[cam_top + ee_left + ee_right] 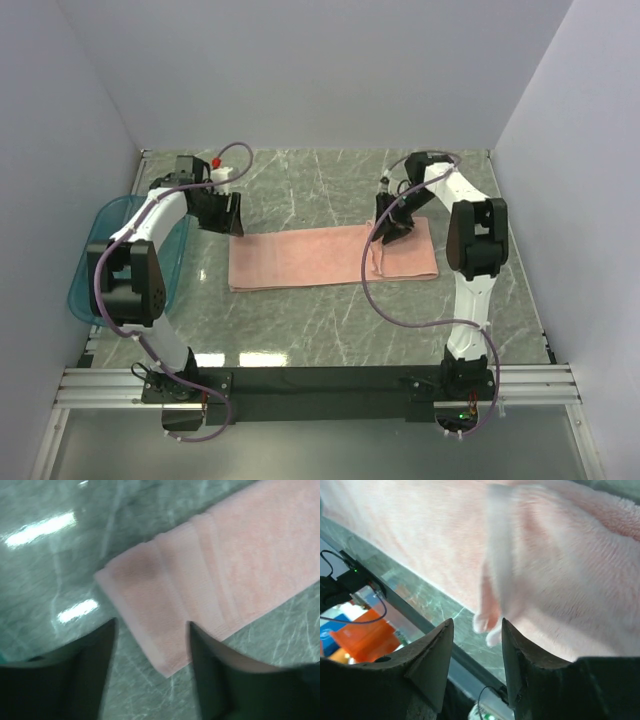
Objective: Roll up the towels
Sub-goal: Fold the towel
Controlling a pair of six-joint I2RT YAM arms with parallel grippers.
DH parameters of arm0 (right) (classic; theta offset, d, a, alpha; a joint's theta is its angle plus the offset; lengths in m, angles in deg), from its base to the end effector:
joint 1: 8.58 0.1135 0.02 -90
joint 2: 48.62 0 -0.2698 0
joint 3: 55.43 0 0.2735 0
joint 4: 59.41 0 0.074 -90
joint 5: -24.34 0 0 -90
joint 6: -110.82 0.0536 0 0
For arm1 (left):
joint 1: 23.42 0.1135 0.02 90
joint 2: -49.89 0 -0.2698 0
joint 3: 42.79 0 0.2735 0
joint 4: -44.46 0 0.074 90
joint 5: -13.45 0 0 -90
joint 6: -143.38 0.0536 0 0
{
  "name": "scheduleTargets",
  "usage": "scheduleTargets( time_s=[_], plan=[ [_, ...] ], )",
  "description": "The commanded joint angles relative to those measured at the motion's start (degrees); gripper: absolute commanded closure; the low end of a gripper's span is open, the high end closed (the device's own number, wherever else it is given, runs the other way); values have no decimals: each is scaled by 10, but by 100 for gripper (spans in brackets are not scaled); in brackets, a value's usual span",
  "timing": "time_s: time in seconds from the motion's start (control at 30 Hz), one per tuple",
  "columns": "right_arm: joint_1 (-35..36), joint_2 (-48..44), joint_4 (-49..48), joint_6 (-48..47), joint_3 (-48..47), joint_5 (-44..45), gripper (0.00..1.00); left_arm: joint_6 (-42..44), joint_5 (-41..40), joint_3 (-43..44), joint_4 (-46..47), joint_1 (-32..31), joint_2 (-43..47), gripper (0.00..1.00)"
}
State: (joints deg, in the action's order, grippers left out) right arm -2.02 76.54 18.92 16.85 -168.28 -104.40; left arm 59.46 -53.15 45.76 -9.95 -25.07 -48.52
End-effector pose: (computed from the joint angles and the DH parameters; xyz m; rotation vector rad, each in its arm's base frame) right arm 0.4346 0.0837 0.1600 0.2640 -2.9280 -1.0329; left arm 0.3816 -0.0323 0.2226 0.3017 2.6182 -0.5215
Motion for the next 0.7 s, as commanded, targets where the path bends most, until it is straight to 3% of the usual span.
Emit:
scheduleTargets(
  time_s=[0.0, 0.03, 0.07, 0.17, 0.2, 0.27, 0.53, 0.67],
  plan=[
    [-7, -68, 35, -50, -37, -6, 49, 11, 35, -9, 10, -41, 18, 43],
    [-18, -81, 30, -55, -36, 4, 49, 6, 38, -13, 14, -57, 13, 48],
    [-29, -86, 11, -60, -28, 14, 49, -1, 38, -13, 18, -66, 0, 60],
    [-61, -73, -2, -71, -50, 76, 54, -22, 20, -13, 24, -92, -30, 77],
    [-63, -64, 0, -82, -62, 94, 56, -29, 13, -13, 31, -94, -36, 89],
    [-79, -44, -12, -90, -77, 144, 58, -47, 5, -11, 35, -101, -58, 100],
    [-79, -1, -63, -120, -33, 212, 65, -66, -46, 23, 45, -128, -145, 100],
    [-72, -9, -104, -126, 51, 233, 65, -82, -105, 50, 73, -128, -173, 100]
  ],
)
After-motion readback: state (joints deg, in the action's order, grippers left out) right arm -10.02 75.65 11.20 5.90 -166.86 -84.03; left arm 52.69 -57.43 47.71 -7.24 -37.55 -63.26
